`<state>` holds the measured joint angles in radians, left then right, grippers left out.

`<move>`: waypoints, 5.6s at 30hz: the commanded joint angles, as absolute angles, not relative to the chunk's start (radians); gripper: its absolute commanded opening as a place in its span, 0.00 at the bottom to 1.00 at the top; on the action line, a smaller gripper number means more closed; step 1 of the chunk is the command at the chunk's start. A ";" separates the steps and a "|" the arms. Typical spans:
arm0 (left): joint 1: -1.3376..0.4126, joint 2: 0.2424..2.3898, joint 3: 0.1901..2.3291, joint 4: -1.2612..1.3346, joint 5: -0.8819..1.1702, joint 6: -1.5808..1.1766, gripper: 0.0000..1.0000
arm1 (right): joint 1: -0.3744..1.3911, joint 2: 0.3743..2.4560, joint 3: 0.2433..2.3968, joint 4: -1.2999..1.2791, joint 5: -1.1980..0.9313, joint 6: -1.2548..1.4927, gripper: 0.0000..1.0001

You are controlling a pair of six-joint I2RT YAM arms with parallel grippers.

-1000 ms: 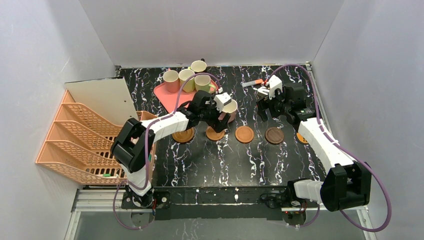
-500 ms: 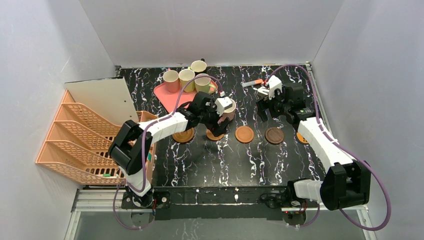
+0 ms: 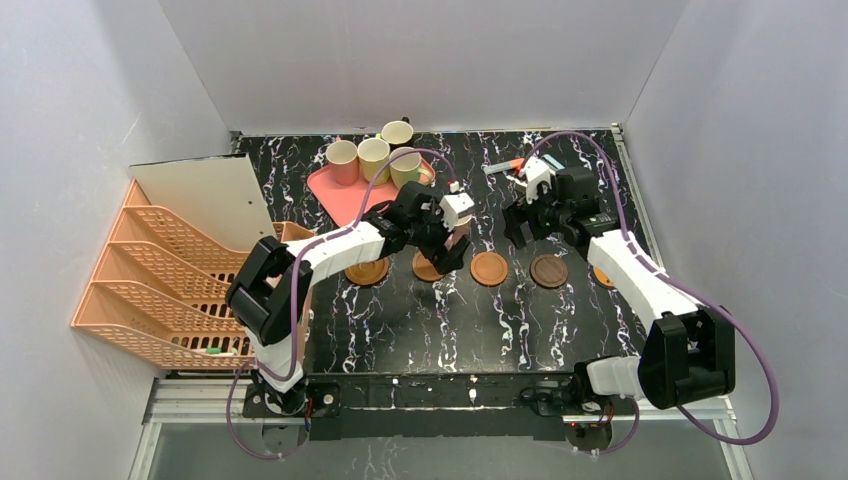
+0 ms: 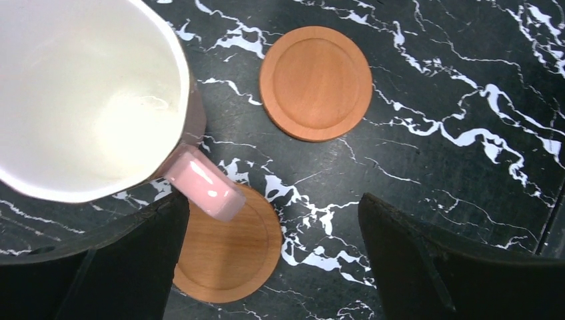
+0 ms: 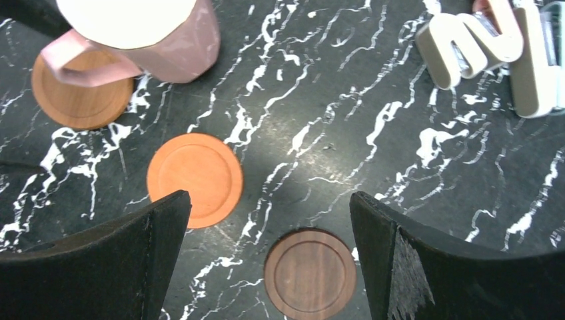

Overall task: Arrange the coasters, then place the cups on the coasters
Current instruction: Pick up the cup at the center of the board, then place the cup on the coaster.

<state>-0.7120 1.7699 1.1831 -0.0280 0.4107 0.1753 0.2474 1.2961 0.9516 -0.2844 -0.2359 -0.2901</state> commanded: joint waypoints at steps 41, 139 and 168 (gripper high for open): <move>-0.212 1.042 0.621 0.063 0.157 0.168 0.98 | 0.807 1.689 1.134 0.088 0.636 -0.053 0.99; -0.211 1.078 0.609 0.086 0.149 0.175 0.98 | 0.644 1.633 1.029 0.017 0.109 -0.124 0.01; -0.212 1.062 0.606 0.081 0.153 0.183 0.98 | 0.323 1.064 1.004 -0.194 0.131 -0.301 0.01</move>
